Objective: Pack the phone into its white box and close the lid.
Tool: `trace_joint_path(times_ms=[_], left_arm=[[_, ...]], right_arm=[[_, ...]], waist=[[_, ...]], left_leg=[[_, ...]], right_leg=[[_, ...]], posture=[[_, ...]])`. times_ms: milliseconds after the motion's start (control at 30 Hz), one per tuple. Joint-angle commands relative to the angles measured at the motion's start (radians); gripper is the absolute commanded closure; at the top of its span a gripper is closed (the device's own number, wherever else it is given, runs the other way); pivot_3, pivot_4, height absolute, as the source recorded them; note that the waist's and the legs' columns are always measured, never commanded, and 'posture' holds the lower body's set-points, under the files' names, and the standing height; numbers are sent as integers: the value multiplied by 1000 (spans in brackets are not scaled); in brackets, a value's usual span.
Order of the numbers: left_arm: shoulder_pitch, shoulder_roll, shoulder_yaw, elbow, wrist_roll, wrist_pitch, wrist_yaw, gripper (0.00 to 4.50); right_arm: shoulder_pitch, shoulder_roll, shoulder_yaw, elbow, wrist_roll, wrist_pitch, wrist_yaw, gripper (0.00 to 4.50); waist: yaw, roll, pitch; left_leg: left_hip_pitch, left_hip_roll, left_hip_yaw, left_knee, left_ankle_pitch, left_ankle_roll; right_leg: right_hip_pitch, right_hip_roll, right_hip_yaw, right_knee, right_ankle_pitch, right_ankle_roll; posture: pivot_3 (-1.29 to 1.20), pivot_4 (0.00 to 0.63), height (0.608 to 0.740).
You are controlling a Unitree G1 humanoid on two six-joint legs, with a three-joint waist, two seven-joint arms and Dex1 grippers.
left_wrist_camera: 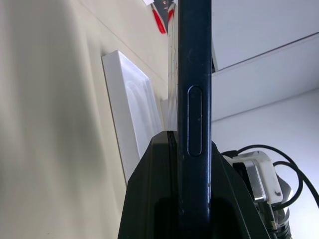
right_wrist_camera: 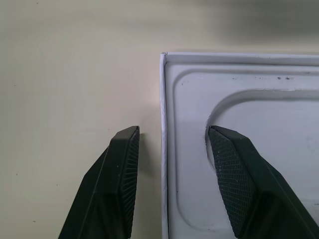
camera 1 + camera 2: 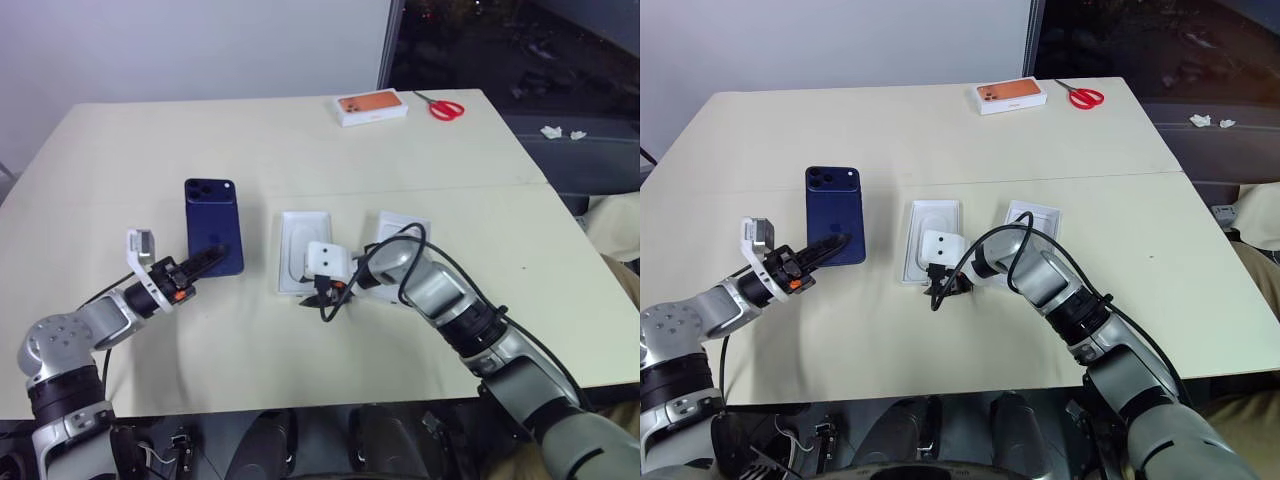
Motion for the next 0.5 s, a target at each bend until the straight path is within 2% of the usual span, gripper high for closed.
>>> trace_joint_path(times_ms=[33, 100, 167, 233, 500], left_arm=[[-5, 5, 4, -45, -51, -2, -5, 4500], [-6, 6, 3, -41, -56, -2, 1, 4500], [-9, 6, 1, -37, -58, -3, 8, 4500], [-10, 6, -2, -36, -62, -5, 13, 4500], [-10, 17, 0, -27, -94, 4, 25, 4500]], right_arm=[[-13, 6, -5, -2, 2, -5, 4, 2225], [-14, 6, -5, 2, 0, -6, 5, 2225], [-13, 9, -6, 7, -2, -5, -1, 2728], [-13, 10, -5, 7, -6, -8, -4, 3507], [-9, 11, -8, -9, -1, 2, 0, 3507]], waist=[[0, 0, 0], [0, 0, 0], [0, 0, 0], [-1, 0, 0], [0, 0, 0]], left_leg=[[0, 0, 0, 0, 0, 0], [0, 0, 0, 0, 0, 0], [0, 0, 0, 0, 0, 0], [0, 0, 0, 0, 0, 0], [0, 0, 0, 0, 0, 0]], right_leg=[[0, 0, 0, 0, 0, 0], [0, 0, 0, 0, 0, 0], [0, 0, 0, 0, 0, 0], [0, 0, 0, 0, 0, 0], [0, 0, 0, 0, 0, 0]], posture=[[0, 150, 740], [0, 150, 740], [0, 150, 740], [0, 150, 740], [0, 150, 740]])
